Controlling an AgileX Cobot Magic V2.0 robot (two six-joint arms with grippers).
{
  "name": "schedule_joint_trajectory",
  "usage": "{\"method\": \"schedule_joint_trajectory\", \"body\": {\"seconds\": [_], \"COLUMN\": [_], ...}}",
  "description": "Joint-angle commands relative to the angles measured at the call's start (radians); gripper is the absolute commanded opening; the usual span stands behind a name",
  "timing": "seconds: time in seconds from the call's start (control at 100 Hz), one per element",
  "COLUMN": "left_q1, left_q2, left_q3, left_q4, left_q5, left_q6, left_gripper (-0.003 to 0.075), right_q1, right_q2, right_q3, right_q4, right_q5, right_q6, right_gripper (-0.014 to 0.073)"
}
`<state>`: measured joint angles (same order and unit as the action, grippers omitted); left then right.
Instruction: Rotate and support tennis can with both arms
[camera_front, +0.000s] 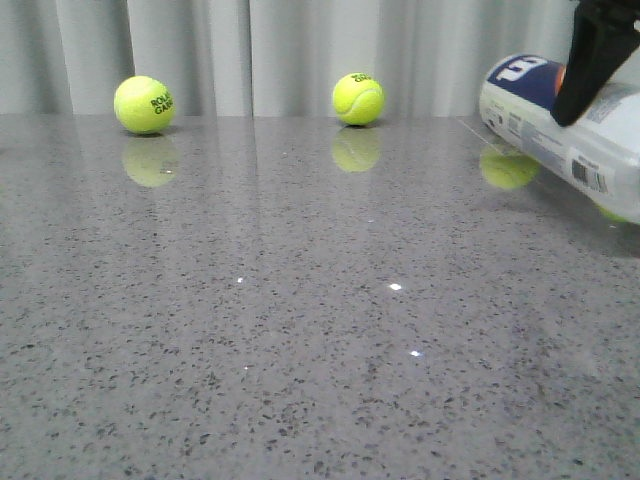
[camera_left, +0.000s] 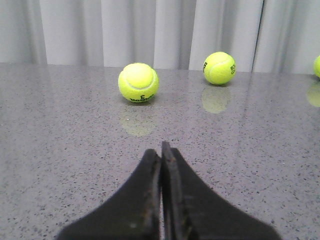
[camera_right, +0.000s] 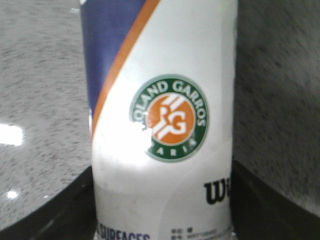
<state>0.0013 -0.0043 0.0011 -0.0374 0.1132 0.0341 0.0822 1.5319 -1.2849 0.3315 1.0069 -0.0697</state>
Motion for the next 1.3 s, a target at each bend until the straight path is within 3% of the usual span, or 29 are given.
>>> {"method": "schedule_joint_trajectory", "body": {"seconds": [0.0,0.35,0.55,1.04,1.13,1.29], "left_q1": [-0.006,-0.006,-0.006,-0.006,-0.006,-0.006], "left_q2": [-0.034,-0.034,-0.034,-0.034,-0.034,-0.034], "left_q3": [0.045,0.045,0.045,0.045,0.045,0.045], "left_q4": [-0.003,-0.003,-0.003,-0.003,-0.003,-0.003], "left_q5": [-0.074,-0.074,-0.074,-0.074,-0.074,-0.074], "left_q6": [-0.011,-0.011,-0.011,-0.011,-0.011,-0.011], "left_gripper": [-0.0019,-0.0019,-0.0019,-0.0019,-0.0019,-0.0019], "right_q1": [0.034,0.326,0.403,0.416,0.416,0.416], "right_q2": [-0.036,-0.027,0.024,0.128,0.128,0.128], "right_q3": [-0.089,-0.194,-0.194,-0.194,-0.194,-0.194], "right_q4": [0.024,0.023,0.023,0.02,0.009,0.006], "right_q5": [0.01,-0.014,-0.02,-0.019,0.002,0.009], "right_q6": [-0.111,-0.788,-1.106,-1.127,-1.127,-1.127], "right_gripper": [0.0328,0.0328,0.0328,0.0336,0.04,0.0621]}}
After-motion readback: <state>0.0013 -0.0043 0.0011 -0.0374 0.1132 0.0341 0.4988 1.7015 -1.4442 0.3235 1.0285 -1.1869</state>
